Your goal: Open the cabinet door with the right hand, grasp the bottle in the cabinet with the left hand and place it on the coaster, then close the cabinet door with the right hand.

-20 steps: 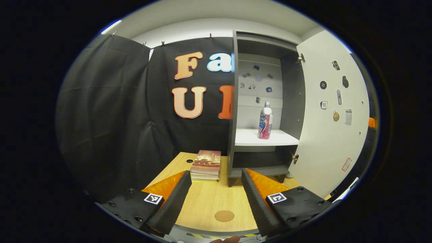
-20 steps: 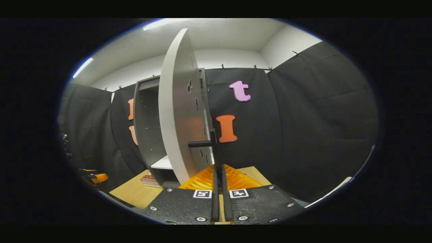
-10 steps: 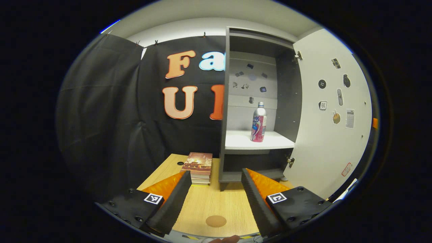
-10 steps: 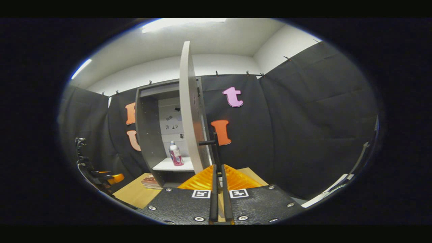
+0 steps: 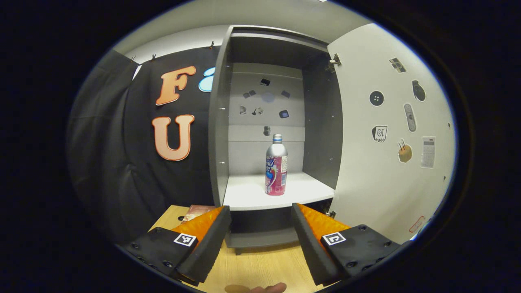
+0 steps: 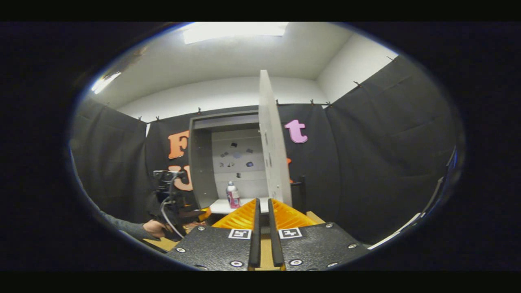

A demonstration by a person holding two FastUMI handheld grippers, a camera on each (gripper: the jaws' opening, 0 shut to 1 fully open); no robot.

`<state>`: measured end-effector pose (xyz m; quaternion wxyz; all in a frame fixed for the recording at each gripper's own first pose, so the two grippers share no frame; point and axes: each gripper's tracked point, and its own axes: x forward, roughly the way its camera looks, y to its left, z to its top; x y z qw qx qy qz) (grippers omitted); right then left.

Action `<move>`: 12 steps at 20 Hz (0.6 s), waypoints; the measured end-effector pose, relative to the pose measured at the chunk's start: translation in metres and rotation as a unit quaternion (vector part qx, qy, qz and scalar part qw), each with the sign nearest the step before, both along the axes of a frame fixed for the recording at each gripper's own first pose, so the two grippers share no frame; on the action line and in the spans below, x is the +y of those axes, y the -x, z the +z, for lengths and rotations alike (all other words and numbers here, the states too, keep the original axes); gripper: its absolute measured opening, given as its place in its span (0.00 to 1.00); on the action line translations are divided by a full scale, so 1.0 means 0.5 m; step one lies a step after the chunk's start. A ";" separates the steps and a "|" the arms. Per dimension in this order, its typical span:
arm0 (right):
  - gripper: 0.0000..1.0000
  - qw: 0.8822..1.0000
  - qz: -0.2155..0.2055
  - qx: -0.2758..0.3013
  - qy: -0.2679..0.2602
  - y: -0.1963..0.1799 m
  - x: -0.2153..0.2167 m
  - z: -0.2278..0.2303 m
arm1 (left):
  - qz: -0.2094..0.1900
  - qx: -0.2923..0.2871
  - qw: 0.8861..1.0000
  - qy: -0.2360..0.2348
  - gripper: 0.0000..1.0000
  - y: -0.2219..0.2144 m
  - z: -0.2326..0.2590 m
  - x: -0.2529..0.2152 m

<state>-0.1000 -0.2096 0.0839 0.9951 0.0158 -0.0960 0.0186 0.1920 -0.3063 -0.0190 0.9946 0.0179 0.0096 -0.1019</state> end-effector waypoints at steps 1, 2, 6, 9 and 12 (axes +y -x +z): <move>0.13 1.000 0.006 0.006 0.005 -0.018 0.019 -0.018 | -0.003 -0.008 1.000 -0.001 0.96 -0.031 0.013 -0.015; 0.22 1.000 0.009 0.014 0.007 -0.039 0.038 -0.036 | -0.007 -0.017 1.000 -0.003 0.96 -0.064 0.024 -0.029; 0.32 0.998 0.012 0.067 -0.008 -0.146 0.076 -0.097 | -0.022 -0.037 0.999 -0.015 0.96 -0.171 0.045 -0.090; 0.49 0.996 0.014 0.085 -0.025 -0.214 0.100 -0.114 | -0.027 -0.041 0.999 -0.017 0.94 -0.235 0.041 -0.117; 0.58 0.994 0.004 0.103 -0.035 -0.272 0.101 -0.136 | -0.026 -0.034 0.999 -0.023 0.96 -0.301 0.025 -0.137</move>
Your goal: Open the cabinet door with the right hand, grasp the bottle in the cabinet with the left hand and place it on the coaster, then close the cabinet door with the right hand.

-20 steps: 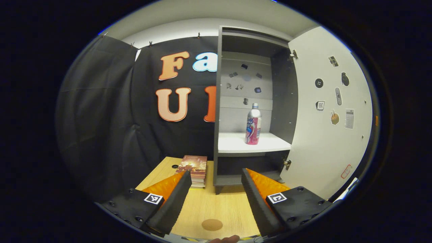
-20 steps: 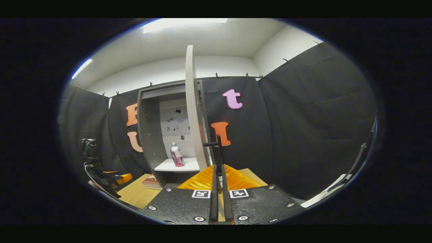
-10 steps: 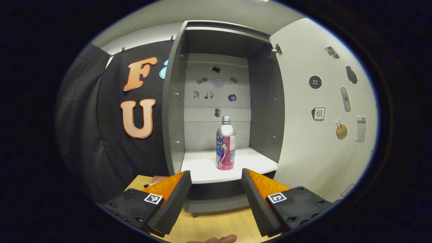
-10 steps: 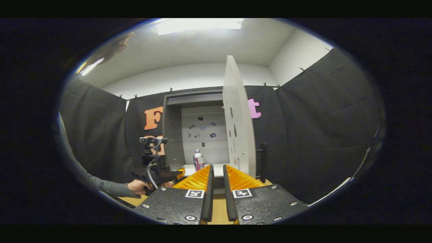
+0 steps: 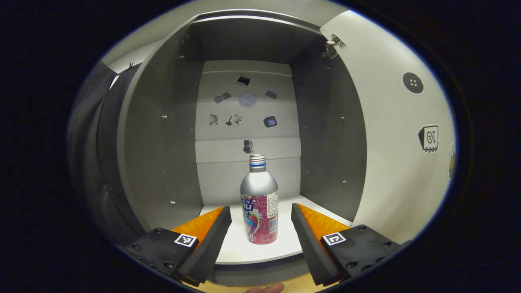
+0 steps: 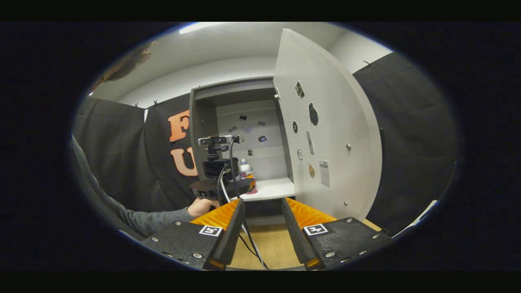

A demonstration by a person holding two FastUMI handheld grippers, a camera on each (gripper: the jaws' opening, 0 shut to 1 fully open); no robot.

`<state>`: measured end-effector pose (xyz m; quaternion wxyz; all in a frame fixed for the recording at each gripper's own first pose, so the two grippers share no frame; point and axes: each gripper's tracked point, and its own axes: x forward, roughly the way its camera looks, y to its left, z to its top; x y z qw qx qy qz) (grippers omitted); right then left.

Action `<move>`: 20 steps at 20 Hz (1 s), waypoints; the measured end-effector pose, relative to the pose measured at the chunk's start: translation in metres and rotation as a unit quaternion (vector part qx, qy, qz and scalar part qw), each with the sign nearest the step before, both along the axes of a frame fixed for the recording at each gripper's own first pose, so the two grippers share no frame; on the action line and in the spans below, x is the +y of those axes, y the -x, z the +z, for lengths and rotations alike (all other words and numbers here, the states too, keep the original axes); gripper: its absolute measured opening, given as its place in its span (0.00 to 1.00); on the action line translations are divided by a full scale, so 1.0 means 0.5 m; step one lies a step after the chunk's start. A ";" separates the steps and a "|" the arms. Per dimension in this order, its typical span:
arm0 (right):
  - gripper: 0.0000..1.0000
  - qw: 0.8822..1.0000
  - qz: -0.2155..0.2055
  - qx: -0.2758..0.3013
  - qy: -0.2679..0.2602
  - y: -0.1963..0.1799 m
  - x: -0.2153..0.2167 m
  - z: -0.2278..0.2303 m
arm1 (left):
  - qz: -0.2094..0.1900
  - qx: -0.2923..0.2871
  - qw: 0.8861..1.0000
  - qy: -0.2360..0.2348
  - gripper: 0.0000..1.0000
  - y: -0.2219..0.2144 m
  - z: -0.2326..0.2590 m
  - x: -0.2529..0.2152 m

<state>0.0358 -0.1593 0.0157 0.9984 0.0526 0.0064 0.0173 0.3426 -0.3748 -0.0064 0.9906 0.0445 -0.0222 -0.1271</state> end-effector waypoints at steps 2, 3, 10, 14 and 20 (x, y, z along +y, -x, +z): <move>0.60 1.000 -0.008 0.007 -0.008 -0.023 -0.003 -0.008 | 0.004 0.007 1.000 0.000 0.96 -0.039 -0.008 -0.006; 0.61 1.000 -0.011 0.010 -0.012 -0.013 -0.009 -0.011 | 0.006 0.010 1.000 0.004 0.96 -0.057 -0.012 -0.008; 0.64 0.999 -0.030 0.039 -0.018 -0.036 -0.035 -0.043 | 0.015 0.010 1.000 0.011 0.87 -0.119 -0.008 -0.017; 0.65 0.998 -0.023 0.051 -0.026 -0.027 -0.036 -0.061 | 0.013 -0.007 1.000 0.021 0.84 -0.059 0.024 0.003; 0.65 0.997 0.007 0.067 -0.021 0.042 -0.019 -0.084 | 0.024 -0.023 0.999 0.012 0.84 0.095 0.024 0.056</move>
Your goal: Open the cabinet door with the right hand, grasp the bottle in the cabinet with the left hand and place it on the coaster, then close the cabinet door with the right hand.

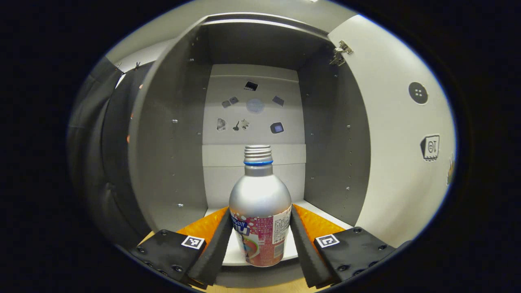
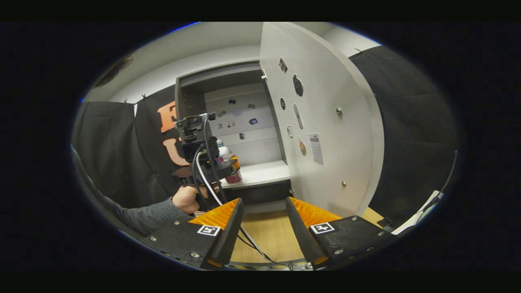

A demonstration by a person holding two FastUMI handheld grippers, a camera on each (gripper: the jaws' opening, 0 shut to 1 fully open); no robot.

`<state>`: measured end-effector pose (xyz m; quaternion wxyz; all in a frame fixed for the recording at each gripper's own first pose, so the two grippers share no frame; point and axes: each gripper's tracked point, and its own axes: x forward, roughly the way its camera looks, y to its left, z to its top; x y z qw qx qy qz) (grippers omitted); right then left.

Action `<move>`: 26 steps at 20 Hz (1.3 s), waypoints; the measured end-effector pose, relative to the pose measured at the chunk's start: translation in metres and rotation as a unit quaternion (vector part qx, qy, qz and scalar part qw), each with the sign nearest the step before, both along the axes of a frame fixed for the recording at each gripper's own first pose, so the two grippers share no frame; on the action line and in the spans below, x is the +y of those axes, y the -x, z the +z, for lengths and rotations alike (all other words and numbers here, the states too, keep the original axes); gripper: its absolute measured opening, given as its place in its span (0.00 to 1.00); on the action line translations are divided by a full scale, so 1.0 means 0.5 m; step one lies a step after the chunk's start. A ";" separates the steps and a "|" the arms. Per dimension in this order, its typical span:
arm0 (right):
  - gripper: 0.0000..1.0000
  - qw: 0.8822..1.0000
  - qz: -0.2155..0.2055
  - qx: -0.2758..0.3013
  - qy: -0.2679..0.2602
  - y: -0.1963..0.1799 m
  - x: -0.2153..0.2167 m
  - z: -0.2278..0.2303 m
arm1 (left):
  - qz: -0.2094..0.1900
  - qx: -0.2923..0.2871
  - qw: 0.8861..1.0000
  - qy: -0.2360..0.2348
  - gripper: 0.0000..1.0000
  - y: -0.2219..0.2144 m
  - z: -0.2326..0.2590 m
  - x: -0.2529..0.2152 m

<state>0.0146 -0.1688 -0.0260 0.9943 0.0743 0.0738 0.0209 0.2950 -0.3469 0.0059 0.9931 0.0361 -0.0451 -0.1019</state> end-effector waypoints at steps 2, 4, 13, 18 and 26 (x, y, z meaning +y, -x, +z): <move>0.66 1.000 0.012 0.007 -0.002 0.026 0.004 -0.011 | 0.010 0.005 1.000 -0.009 0.84 0.055 -0.031 0.027; 0.66 1.000 0.023 0.016 -0.009 0.057 0.008 -0.029 | 0.012 0.024 1.000 -0.012 0.84 0.117 -0.082 0.047; 0.66 0.996 0.055 0.068 -0.014 0.154 0.016 -0.106 | 0.068 0.111 0.990 -0.045 0.84 0.299 -0.373 0.177; 0.66 0.992 0.058 0.112 -0.020 0.153 0.016 -0.163 | 0.089 0.138 0.986 -0.040 0.84 0.322 -0.484 0.230; 0.66 0.979 0.075 0.189 -0.024 0.130 0.027 -0.267 | 0.099 0.177 0.978 -0.039 0.84 0.330 -0.634 0.259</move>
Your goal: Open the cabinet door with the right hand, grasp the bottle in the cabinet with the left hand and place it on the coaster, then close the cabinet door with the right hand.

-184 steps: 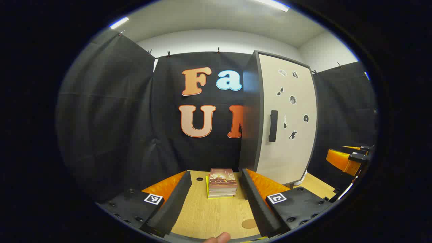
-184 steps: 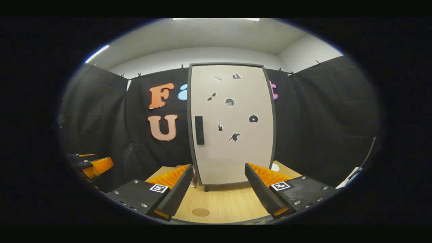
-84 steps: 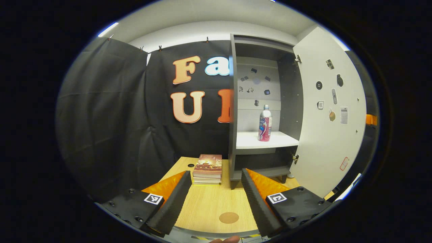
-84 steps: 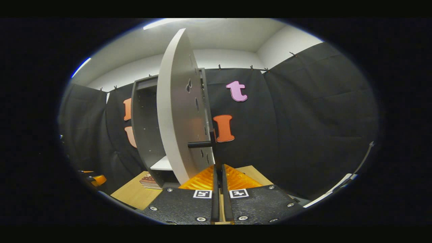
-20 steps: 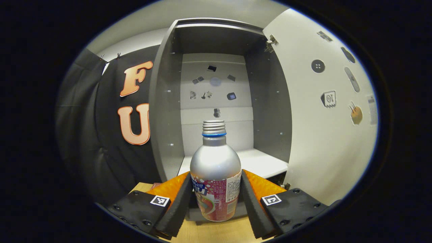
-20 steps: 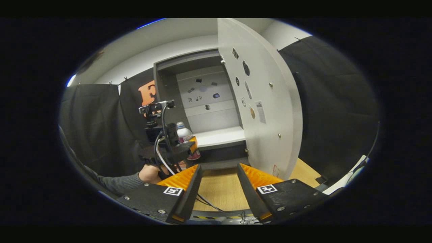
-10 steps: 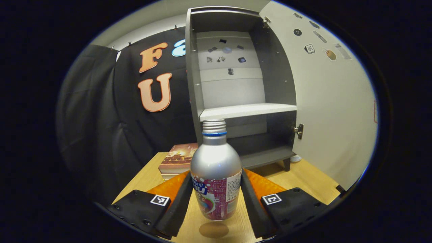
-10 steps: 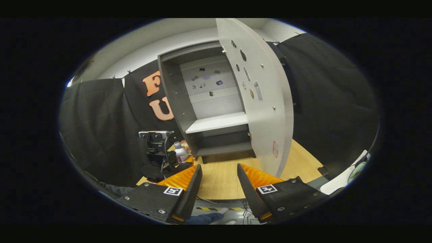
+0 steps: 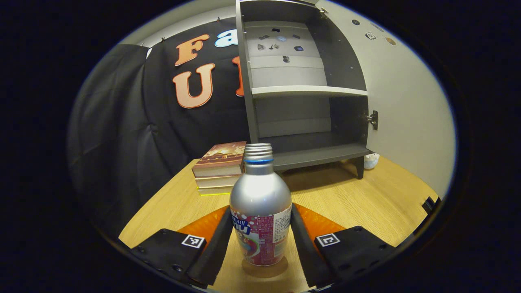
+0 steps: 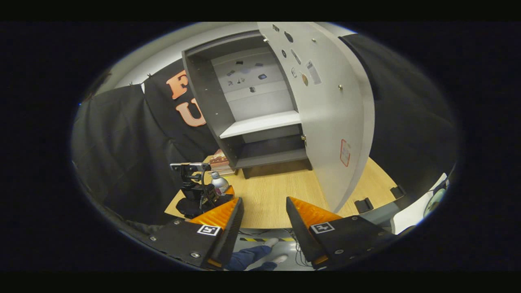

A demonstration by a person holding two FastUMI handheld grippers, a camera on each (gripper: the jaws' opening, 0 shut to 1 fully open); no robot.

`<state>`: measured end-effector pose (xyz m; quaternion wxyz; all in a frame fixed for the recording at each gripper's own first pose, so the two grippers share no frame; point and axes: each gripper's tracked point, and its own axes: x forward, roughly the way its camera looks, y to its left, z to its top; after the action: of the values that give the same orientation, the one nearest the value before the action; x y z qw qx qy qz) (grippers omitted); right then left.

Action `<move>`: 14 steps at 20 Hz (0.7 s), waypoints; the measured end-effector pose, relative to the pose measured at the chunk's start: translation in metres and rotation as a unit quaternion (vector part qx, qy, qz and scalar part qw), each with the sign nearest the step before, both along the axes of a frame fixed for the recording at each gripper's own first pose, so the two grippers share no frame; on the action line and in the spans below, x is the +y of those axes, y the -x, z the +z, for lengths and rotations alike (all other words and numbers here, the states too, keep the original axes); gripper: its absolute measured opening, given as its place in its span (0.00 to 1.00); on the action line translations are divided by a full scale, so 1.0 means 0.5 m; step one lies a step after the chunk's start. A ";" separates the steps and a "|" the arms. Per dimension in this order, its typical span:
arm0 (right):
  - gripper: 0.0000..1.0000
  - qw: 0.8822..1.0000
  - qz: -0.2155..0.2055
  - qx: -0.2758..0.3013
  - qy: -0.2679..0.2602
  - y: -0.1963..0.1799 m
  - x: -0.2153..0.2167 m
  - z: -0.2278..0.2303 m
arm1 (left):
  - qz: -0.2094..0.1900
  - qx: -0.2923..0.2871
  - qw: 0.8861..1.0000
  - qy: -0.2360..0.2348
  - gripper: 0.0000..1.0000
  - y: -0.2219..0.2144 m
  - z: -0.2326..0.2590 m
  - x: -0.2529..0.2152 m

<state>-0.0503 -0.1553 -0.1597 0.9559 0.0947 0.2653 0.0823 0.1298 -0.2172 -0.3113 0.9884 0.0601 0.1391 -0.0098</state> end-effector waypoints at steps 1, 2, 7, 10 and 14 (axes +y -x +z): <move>0.66 1.000 0.002 0.004 -0.004 -0.002 0.006 -0.005 | 0.002 0.000 1.000 0.001 0.84 0.001 -0.009 -0.001; 0.66 1.000 0.008 0.006 -0.007 -0.006 0.012 -0.006 | 0.004 0.003 1.000 -0.006 0.84 0.002 -0.019 0.002; 0.66 0.999 0.031 0.029 -0.004 -0.009 0.038 -0.039 | 0.016 0.030 0.999 0.007 0.84 0.014 -0.069 0.010; 0.66 0.998 0.041 0.037 -0.011 0.001 0.058 -0.051 | 0.017 0.018 1.000 0.006 0.85 0.023 -0.068 0.017; 0.66 0.998 0.045 0.042 -0.016 0.006 0.067 -0.057 | 0.014 0.012 1.000 0.003 0.84 0.045 -0.071 0.019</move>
<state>-0.0531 -0.1220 -0.1881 0.9375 0.1014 0.3082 0.1256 0.1074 -0.2079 -0.3470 0.9869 0.0551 0.1513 0.0026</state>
